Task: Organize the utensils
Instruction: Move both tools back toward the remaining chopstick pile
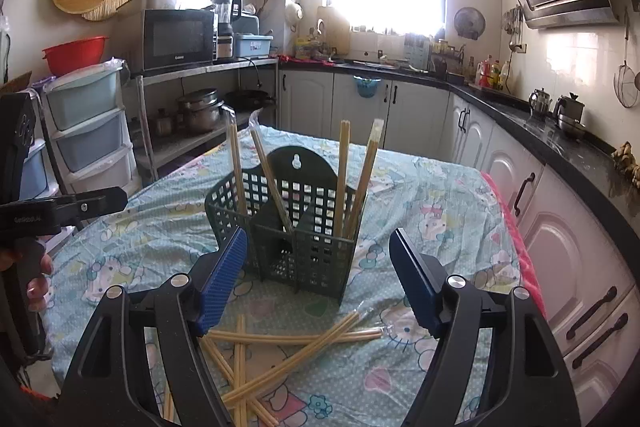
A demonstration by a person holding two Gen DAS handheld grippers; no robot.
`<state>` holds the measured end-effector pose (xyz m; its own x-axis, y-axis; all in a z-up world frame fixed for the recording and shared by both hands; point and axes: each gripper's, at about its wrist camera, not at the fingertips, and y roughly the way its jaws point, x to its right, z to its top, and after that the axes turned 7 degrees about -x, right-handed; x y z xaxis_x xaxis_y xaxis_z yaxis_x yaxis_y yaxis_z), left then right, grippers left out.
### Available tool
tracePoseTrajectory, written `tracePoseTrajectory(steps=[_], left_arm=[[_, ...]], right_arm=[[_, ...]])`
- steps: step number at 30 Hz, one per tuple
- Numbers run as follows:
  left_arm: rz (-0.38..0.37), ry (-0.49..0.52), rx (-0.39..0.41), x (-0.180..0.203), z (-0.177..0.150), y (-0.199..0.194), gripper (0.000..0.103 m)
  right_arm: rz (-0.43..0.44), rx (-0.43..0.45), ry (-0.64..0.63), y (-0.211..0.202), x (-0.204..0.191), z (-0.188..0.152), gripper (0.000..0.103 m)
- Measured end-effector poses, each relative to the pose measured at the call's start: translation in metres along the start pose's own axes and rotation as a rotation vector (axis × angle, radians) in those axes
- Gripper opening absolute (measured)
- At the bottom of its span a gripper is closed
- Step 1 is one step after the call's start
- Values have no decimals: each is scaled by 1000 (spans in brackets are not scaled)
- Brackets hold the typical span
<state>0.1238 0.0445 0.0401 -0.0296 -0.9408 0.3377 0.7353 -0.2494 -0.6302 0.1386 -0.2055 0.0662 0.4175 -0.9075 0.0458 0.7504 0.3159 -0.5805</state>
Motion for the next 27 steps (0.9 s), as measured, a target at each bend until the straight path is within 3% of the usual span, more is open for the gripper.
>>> tracePoseTrajectory(steps=[16,27], left_arm=[[-21,-22,-137,-8,-31,27,92],[-50,-16,-253,-4,-52,51,64]], right_arm=[[-10,-76,0,20,7,-21,71],[-20,-120,8,32,11,-33,71]])
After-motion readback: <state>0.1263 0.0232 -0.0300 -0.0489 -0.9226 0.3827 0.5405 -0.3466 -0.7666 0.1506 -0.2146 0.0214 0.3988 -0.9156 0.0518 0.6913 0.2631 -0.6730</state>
